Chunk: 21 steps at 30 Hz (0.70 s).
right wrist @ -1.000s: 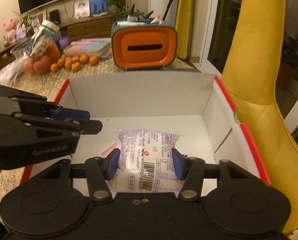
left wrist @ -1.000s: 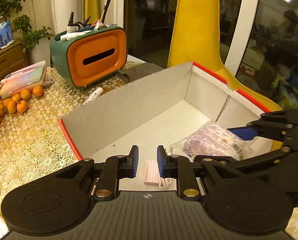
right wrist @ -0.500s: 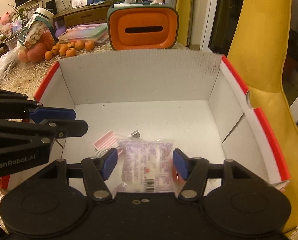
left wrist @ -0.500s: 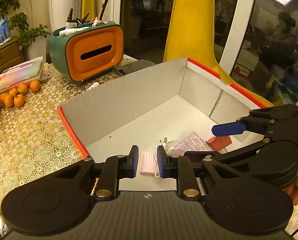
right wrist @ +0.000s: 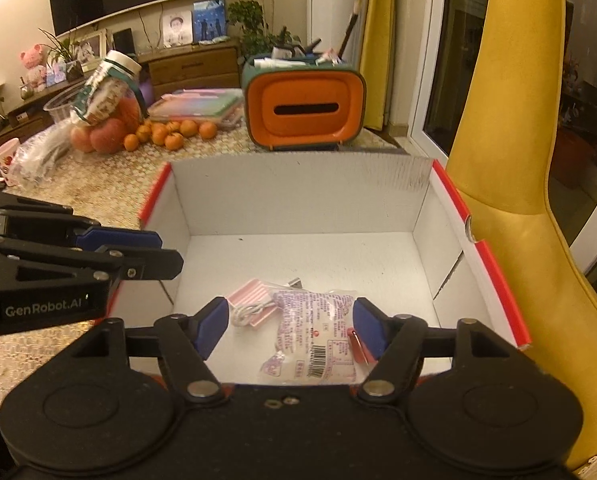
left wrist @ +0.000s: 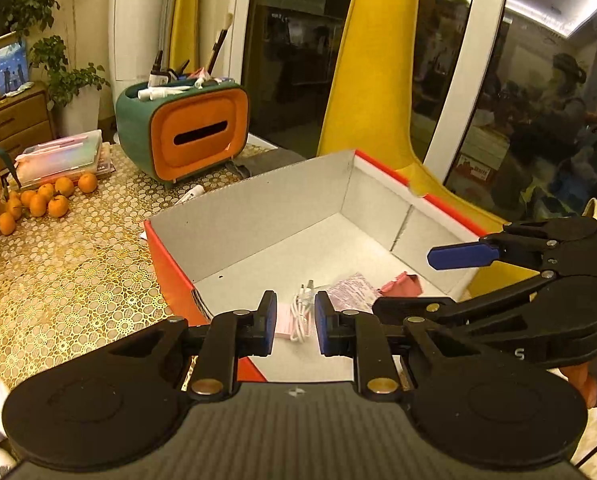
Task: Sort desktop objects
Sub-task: 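Open the left tool to drop the cable while the right tool releases the packet in the box, then move both tools out of the box back over the cluttered table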
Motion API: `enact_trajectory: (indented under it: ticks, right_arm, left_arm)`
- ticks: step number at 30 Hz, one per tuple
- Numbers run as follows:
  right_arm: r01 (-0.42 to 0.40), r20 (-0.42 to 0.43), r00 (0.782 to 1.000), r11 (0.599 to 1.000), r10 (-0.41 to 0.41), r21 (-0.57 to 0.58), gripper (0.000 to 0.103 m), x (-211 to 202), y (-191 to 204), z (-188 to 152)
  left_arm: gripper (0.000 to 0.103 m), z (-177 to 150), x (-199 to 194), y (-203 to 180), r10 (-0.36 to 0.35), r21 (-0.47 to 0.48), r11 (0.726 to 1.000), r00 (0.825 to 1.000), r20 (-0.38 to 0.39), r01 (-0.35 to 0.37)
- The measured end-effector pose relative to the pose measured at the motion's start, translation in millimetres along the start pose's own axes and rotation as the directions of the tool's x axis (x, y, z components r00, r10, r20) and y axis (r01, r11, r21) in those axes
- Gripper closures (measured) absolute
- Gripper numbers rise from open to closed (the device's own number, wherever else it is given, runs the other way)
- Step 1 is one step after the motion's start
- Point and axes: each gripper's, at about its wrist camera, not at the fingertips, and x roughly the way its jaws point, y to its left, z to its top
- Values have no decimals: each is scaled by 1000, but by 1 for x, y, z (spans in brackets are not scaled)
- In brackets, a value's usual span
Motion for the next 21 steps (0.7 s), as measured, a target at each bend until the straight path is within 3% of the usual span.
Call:
enact_trajectory:
  ticks: [21]
  right_arm:
    - [-32, 86, 996, 999, 30, 21, 20, -57, 40, -13]
  left_arm:
    - [84, -36, -91, 10, 66, -14, 998, 993, 99, -65]
